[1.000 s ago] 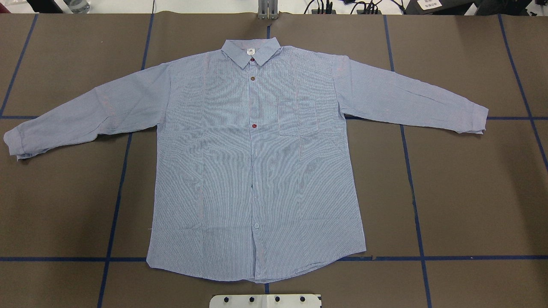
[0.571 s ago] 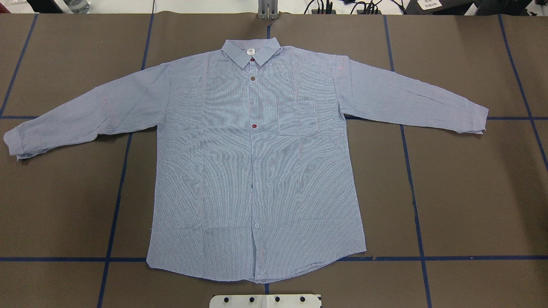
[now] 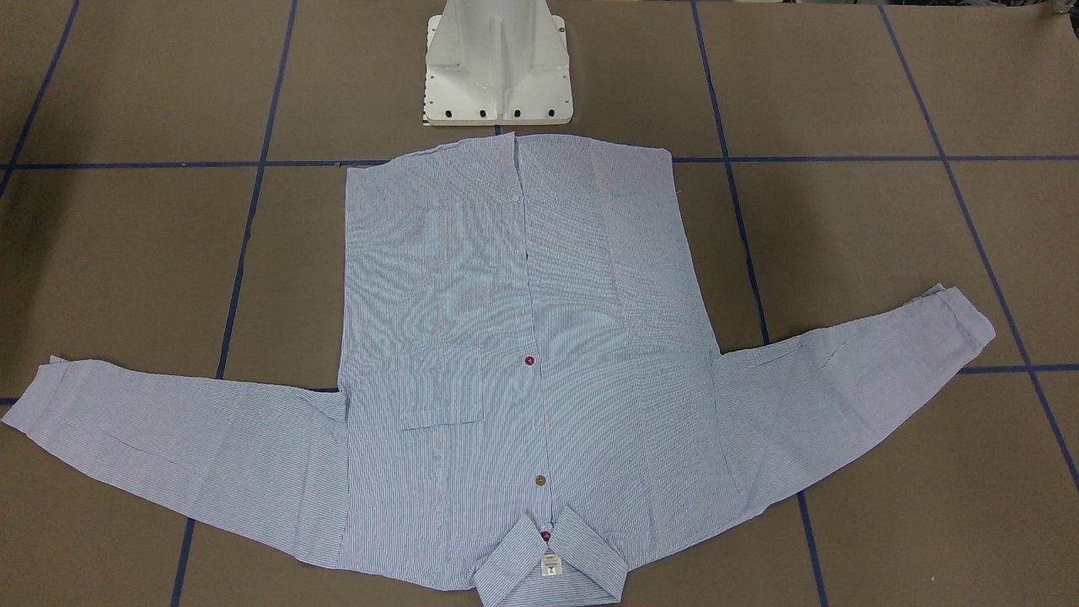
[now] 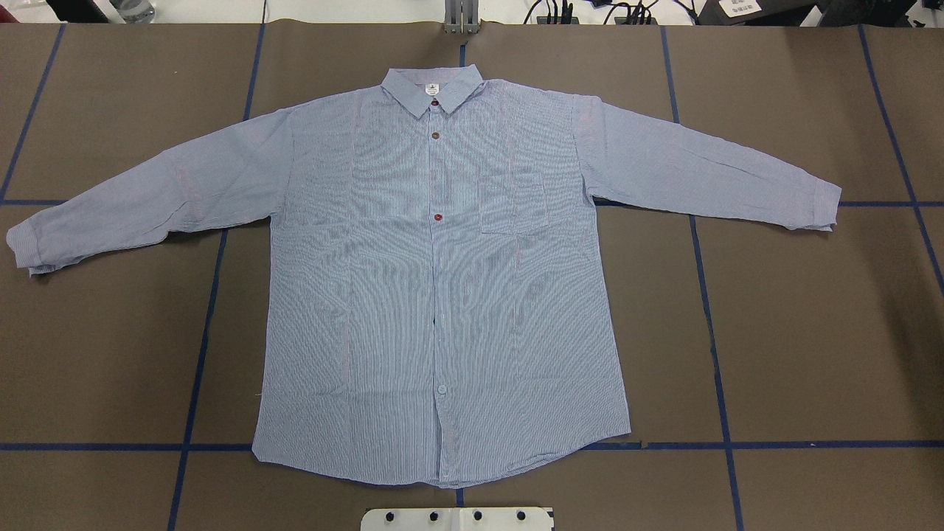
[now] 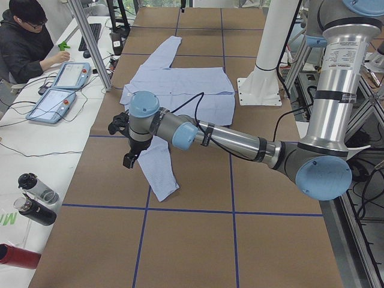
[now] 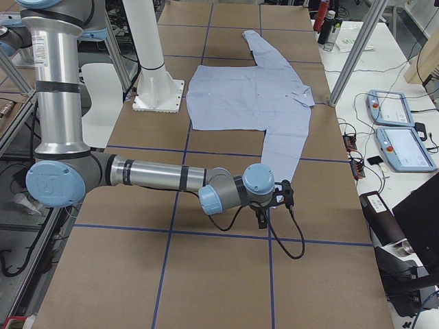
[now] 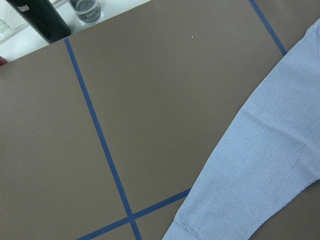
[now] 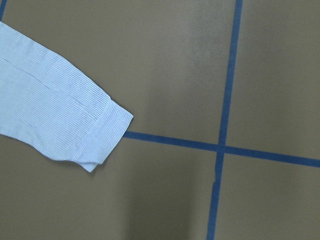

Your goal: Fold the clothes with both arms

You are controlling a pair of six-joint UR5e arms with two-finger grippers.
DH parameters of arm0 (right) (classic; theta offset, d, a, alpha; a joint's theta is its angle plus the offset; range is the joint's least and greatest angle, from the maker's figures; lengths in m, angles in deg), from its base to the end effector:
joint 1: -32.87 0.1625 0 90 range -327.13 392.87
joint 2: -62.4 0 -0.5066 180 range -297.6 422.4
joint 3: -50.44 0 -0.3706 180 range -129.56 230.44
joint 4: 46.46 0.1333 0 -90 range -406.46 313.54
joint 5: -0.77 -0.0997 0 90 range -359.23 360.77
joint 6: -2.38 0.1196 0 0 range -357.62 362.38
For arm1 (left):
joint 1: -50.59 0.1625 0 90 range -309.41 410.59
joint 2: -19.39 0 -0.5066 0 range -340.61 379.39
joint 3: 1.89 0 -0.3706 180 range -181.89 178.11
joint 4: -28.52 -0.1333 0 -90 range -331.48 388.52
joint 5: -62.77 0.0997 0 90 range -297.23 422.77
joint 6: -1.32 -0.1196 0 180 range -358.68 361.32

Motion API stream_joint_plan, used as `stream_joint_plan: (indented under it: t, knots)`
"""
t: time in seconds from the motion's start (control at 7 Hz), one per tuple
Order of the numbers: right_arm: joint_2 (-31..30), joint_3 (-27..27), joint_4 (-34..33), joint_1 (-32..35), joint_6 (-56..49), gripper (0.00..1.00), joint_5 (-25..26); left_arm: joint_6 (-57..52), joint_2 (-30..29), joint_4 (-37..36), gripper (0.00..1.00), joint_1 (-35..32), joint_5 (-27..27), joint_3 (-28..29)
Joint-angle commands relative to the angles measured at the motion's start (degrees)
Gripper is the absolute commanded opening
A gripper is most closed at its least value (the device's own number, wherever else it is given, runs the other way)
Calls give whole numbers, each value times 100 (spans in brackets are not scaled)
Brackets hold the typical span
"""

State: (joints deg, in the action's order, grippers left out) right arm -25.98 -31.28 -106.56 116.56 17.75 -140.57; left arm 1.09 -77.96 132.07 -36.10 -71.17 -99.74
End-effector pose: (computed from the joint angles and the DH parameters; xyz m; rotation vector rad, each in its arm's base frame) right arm -0.0157 -0.5048 0.7412 0.2048 -0.9374 -0.0359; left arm -0.0184 -0.5533 0.5953 0.4569 0.7638 0.2500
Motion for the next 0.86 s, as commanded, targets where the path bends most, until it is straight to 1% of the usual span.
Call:
stream_joint_plan:
  t: [0.0,0.14,0.29,0.57,0.71]
  knots:
    - [224,752,1538,-535,1444,100,132,330,5,131,100,3,-10,-6]
    - [268,807,1815,-868,2182,100,307,339,5,130,100,3,-19,-23]
    - [355,799,1827,-1211,2764,100,683,339,5,130,100,3,-62,-23]
    - [365,877,1827,-1608,2883,100,1089,365,13,165,100,3,-133,-32]
    - [365,886,1818,-1679,2893,96,1134,365,22,174,100,3,-220,-32]
